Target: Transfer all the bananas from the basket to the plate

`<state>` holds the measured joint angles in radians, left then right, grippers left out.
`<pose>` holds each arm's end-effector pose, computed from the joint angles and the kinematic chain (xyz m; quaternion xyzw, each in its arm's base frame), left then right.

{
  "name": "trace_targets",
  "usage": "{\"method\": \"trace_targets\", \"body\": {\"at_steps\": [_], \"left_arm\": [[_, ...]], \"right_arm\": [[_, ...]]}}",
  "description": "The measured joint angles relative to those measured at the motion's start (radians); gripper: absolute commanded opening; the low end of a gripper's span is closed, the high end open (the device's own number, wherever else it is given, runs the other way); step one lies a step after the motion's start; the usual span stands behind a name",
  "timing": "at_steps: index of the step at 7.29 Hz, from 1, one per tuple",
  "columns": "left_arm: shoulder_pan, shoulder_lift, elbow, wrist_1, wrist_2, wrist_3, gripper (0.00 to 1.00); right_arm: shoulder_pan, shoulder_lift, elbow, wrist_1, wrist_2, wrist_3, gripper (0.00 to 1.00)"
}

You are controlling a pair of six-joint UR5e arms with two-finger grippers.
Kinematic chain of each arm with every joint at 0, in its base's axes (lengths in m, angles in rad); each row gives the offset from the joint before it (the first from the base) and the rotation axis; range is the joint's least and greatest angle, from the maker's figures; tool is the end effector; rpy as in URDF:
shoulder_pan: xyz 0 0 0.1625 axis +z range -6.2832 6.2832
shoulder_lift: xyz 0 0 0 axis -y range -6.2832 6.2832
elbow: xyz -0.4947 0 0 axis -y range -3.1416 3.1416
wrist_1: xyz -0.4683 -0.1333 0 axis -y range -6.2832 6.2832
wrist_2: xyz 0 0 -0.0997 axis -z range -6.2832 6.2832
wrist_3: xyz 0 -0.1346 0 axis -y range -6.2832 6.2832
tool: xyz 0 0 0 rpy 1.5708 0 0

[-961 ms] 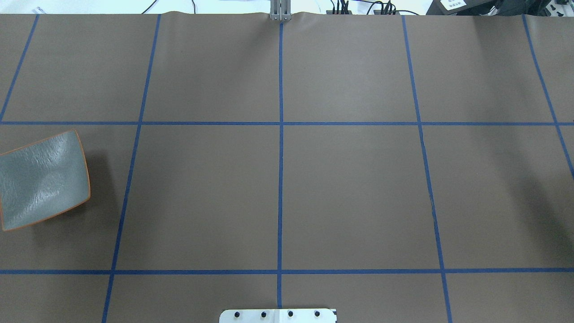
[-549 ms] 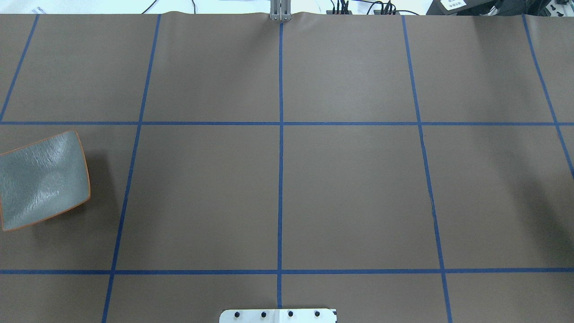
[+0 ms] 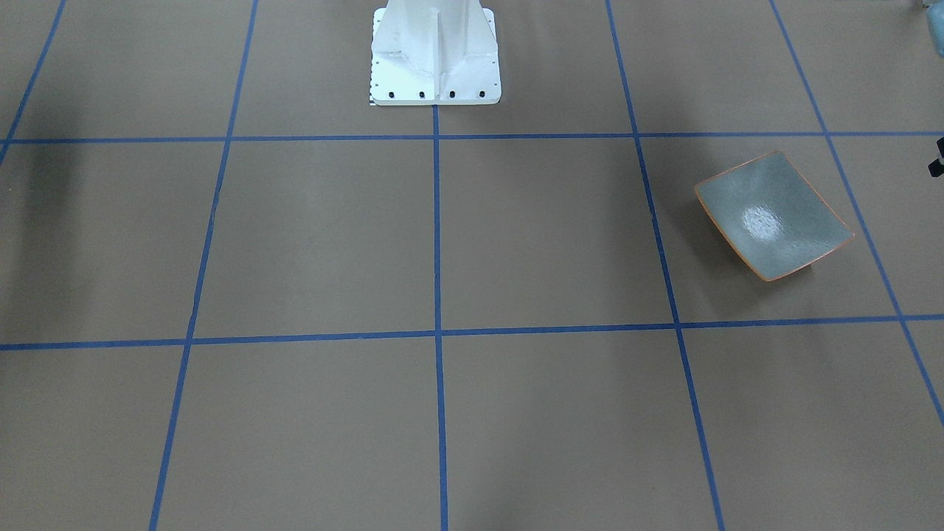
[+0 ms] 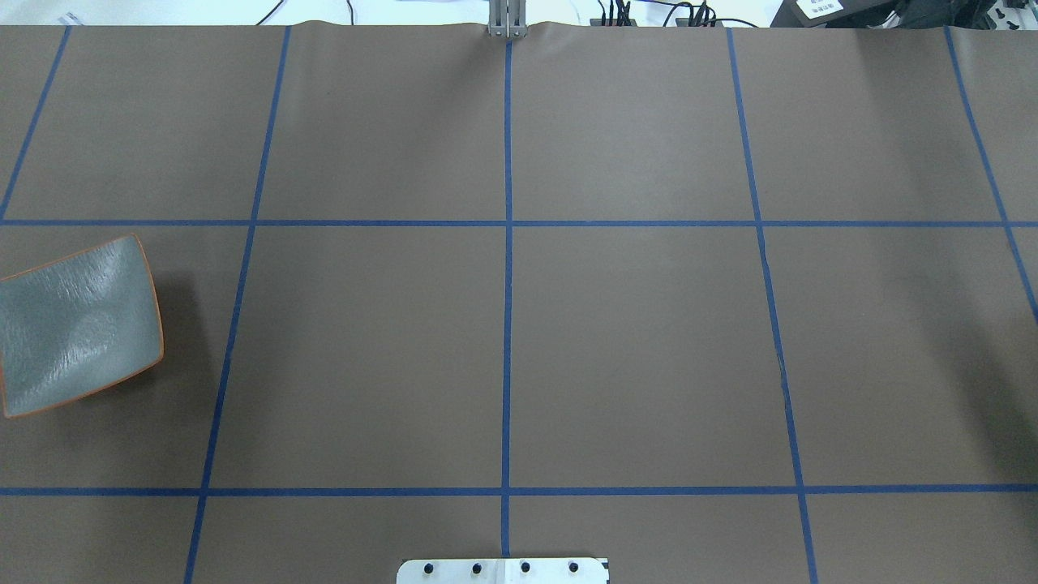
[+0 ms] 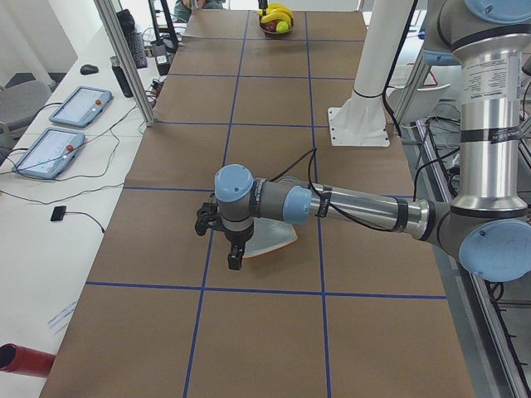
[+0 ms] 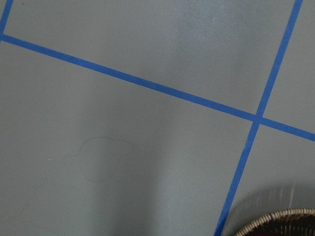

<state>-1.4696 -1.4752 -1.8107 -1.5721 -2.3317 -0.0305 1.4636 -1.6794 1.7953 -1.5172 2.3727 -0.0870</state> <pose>0.0132 -0.5304 0.6696 0.0430 0.3740 0.0597 0.9245 -0.0199 -0.5265 0.6756 0.0740 -0.3897 -0.1218 0.9099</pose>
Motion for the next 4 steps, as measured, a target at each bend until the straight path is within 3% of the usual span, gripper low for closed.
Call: {"method": "trace_targets", "body": {"at_steps": [2,4], "left_arm": [[0.000,0.001,0.003,-0.005,0.000,0.001,1.00],[0.000,0.001,0.006,-0.008,0.000,0.001,1.00]], "right_arm": [[0.103,-0.059,-0.022,0.021,-0.037,-0.039,1.00],[0.218,-0.046,-0.193,0.024,-0.085,-0.186,1.00]]}}
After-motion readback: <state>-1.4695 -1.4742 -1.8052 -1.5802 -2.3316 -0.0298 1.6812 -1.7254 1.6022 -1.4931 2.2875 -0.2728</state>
